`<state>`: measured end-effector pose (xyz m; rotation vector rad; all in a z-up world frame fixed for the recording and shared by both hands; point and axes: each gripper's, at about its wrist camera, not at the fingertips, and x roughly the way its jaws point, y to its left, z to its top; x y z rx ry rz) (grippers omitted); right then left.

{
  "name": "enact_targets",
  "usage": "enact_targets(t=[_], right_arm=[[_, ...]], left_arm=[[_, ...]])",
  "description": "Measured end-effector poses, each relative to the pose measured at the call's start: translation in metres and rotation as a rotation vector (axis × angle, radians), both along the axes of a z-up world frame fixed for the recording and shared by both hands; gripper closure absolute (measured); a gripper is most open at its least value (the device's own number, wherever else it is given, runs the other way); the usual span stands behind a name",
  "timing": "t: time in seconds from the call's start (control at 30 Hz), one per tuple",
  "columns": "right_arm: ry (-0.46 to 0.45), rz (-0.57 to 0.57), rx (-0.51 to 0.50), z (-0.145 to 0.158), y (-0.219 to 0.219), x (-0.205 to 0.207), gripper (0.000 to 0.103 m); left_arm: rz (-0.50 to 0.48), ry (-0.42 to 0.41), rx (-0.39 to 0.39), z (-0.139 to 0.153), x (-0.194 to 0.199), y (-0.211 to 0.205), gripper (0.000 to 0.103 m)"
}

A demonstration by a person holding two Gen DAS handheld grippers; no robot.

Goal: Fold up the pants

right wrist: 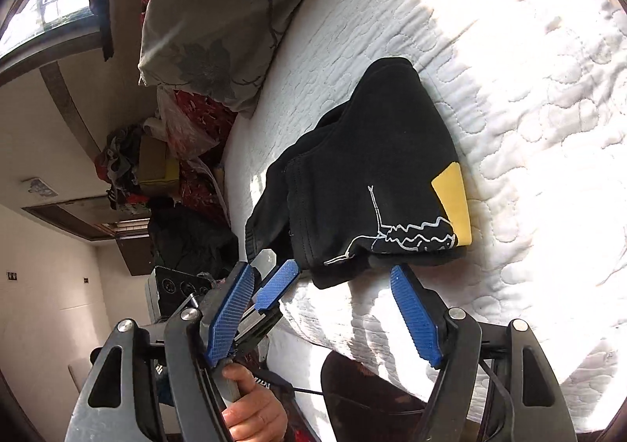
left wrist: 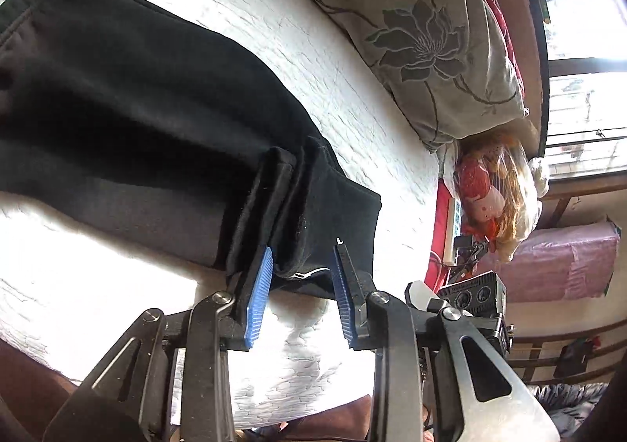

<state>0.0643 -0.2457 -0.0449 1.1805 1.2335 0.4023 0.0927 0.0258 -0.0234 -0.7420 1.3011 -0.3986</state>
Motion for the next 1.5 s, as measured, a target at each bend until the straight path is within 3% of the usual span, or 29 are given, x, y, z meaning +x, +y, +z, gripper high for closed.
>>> enact_targets(t=[0.07,0.1,0.17,0.2,0.23,0.37,0.5,0.63,0.73,0.8,0.93,1.03,1.13,1.3,1.5], right_arm=[[0.052,-0.074,0.012,-0.014,-0.001,-0.002,0.029],[0.077,-0.110,0.035,-0.021,-0.003,-0.002,0.036],[0.101,-0.182,0.061,-0.032,-0.007,-0.004,0.065],[0.110,-0.212,0.046,-0.035,-0.011,-0.006,0.086],[0.139,-0.240,0.032,-0.041,-0.015,-0.009,0.094],[0.197,-0.291,0.061,-0.068,-0.025,-0.018,0.098],[0.170,-0.256,0.089,-0.064,-0.025,-0.014,0.087],[0.124,-0.232,0.139,-0.045,-0.028,-0.024,0.054],[0.069,-0.158,0.074,-0.023,-0.018,-0.029,0.053],[0.004,-0.067,-0.039,-0.003,0.002,-0.025,0.051],[-0.178,0.176,-0.389,0.040,0.088,-0.006,0.042],[-0.316,0.336,-0.605,0.057,0.173,0.007,0.042],[-0.449,0.469,-0.808,0.060,0.260,0.015,0.041],[-0.600,0.602,-1.016,0.042,0.364,0.018,0.040],[-0.658,0.609,-1.162,0.019,0.409,0.009,0.040]], left_arm=[[-0.065,-0.033,0.033,0.006,0.003,-0.016,0.076],[-0.096,-0.052,0.078,0.009,0.005,-0.024,0.076],[-0.140,-0.089,0.169,0.010,0.011,-0.039,0.076],[-0.162,-0.094,0.248,0.007,0.014,-0.046,0.076],[-0.180,-0.089,0.306,0.002,0.018,-0.053,0.076],[-0.205,-0.056,0.385,-0.027,0.023,-0.060,0.078],[-0.194,-0.065,0.336,-0.022,0.020,-0.048,0.081],[-0.189,-0.030,0.232,-0.007,0.020,-0.010,0.081],[-0.145,-0.060,0.212,0.015,0.021,0.037,0.081],[-0.104,-0.084,0.228,0.027,0.024,0.075,0.081],[-0.032,-0.068,0.293,0.032,0.037,0.156,0.081],[-0.052,-0.012,0.306,0.018,0.055,0.197,0.081],[-0.109,0.073,0.266,-0.002,0.077,0.224,0.081],[-0.195,0.137,0.172,-0.026,0.105,0.240,0.081],[-0.348,0.143,0.170,-0.038,0.126,0.222,0.081]])
